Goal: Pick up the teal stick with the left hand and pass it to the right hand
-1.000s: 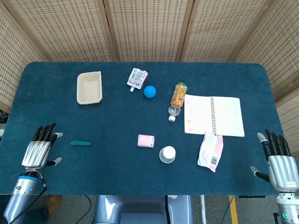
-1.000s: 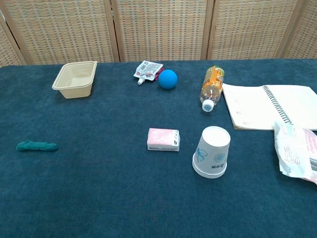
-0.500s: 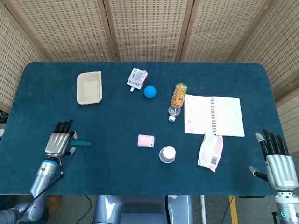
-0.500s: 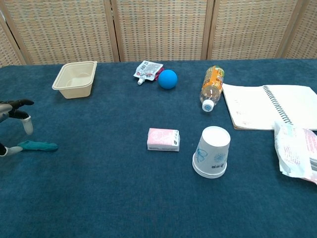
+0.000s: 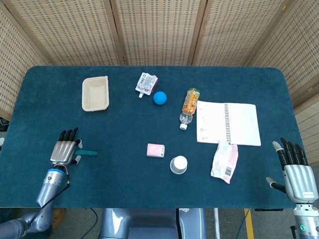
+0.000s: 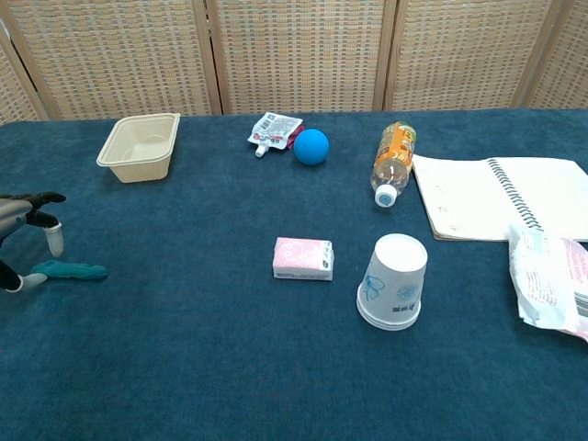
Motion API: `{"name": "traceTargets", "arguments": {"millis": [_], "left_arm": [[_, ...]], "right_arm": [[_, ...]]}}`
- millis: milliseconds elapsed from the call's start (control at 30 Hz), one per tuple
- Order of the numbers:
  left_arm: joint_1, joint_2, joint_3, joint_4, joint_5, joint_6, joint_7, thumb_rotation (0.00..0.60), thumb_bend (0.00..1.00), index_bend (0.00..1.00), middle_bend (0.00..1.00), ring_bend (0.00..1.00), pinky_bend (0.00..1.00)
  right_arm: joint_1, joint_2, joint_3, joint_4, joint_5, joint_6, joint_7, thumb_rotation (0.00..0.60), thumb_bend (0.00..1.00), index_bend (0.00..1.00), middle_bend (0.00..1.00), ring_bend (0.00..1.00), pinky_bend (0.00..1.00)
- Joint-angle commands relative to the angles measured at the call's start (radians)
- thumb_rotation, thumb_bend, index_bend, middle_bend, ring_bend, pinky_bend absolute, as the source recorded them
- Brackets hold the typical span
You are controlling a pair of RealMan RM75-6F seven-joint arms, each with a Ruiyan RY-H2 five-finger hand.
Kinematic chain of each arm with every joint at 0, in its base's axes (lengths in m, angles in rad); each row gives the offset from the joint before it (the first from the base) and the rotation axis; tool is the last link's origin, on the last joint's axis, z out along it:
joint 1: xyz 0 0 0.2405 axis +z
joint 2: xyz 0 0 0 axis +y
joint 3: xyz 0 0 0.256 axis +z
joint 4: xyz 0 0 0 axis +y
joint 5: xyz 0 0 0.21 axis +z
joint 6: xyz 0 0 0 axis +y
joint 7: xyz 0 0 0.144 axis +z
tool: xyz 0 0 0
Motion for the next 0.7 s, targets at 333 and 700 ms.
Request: {"name": "traceTargets", "arguments": {"millis": [333, 700], "left_arm": [[-0.012, -0.016, 0.003, 0.026, -0.019, -0.012, 0.005, 0.6, 0.35, 0.48, 0.0, 0.0, 0.0], [-0.017, -0.012, 0.005, 0.011, -0.03, -0.014, 0.004, 0.6, 0.39, 0.52, 0.0, 0.0, 0.0]], "right_arm": [[0.002, 0.003, -0.001, 0.0, 0.003, -0.005, 0.013, 0.6, 0.0, 0.0, 0.0, 0.0, 0.0], [0.004, 0.006, -0.002, 0.001, 0.003, -0.01, 0.022, 0.6, 0.0, 0.0, 0.0, 0.0, 0.0]]}}
